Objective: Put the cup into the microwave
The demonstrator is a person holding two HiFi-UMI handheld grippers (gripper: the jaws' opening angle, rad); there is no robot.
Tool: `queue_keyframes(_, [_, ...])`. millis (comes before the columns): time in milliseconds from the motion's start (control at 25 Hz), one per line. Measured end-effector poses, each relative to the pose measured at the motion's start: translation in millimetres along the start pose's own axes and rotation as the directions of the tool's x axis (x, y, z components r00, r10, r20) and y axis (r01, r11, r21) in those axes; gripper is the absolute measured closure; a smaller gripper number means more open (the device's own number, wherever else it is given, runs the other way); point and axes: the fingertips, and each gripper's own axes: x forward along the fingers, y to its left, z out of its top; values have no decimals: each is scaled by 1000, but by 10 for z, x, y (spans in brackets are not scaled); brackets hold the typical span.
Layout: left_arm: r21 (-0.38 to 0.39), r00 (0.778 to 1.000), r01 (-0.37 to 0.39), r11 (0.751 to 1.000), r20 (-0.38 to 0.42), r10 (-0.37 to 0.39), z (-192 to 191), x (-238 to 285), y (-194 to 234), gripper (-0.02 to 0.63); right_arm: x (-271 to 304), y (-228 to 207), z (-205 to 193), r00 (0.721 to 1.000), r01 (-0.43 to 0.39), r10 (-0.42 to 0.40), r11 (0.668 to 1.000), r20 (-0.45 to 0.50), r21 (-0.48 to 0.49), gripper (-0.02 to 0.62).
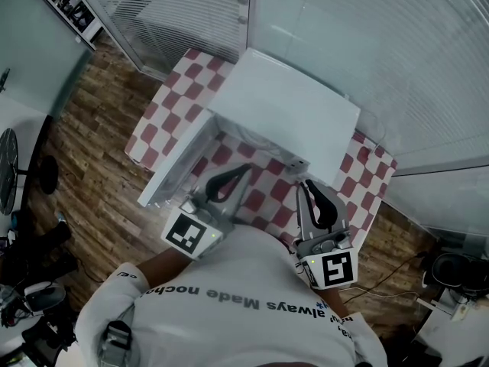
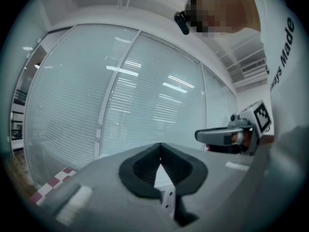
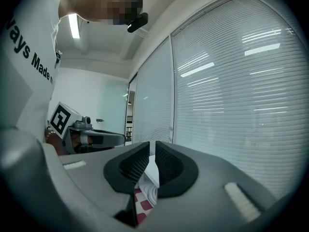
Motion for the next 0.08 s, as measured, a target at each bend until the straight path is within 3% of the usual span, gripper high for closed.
queue_keyframes(80, [6, 1000, 1, 1000, -2, -1, -4, 7, 16, 603, 11, -4, 9, 1000, 1, -1, 1000, 2, -1, 558])
